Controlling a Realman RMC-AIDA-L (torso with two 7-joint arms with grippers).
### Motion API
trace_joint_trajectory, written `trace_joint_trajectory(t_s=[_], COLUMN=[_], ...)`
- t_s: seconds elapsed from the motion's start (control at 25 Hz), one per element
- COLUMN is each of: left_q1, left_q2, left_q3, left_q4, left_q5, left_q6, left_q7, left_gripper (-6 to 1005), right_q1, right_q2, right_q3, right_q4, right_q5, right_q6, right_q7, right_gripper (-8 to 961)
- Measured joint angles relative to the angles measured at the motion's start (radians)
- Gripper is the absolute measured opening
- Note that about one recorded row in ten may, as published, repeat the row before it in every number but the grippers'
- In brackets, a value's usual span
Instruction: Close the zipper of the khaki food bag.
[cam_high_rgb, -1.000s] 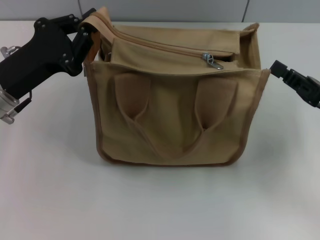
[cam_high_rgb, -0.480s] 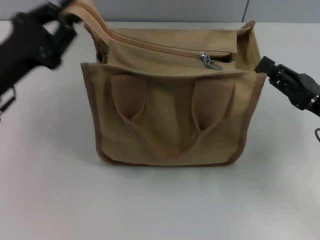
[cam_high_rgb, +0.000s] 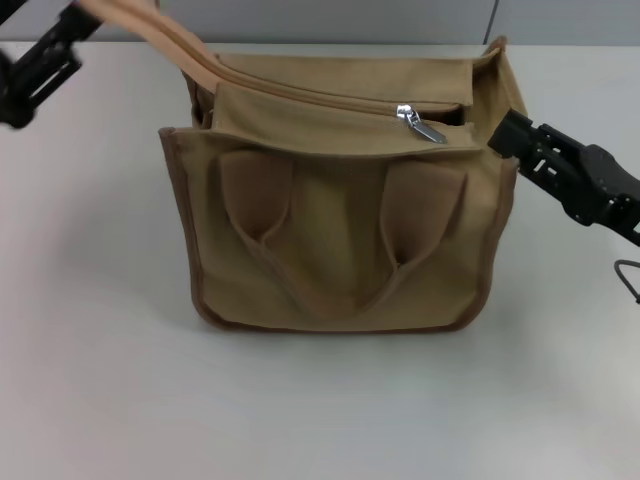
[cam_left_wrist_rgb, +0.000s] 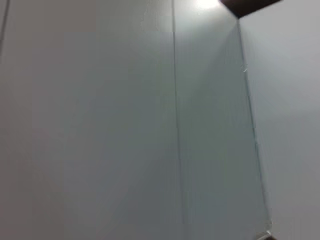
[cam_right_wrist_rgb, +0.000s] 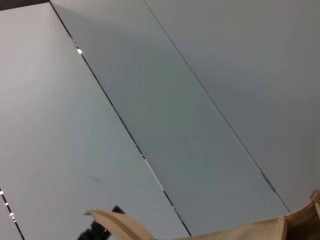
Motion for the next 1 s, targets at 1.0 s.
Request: trace_joint_trajectory(t_s=[1.0], left_q1=[0.189], left_q2=[0.005], left_q3=[0.133], left_q4=[0.015], left_q5=[0.429], left_q6=[0.164], left_q7=[0.057], left_gripper=[745], right_q1=[0.007], right_q2=[-0.004], right_q3=[-0.182], right_q4=[-0.057], right_q5=[-0.154], right_q6=[-0.167], right_q7=[-0.389], right_gripper=[633])
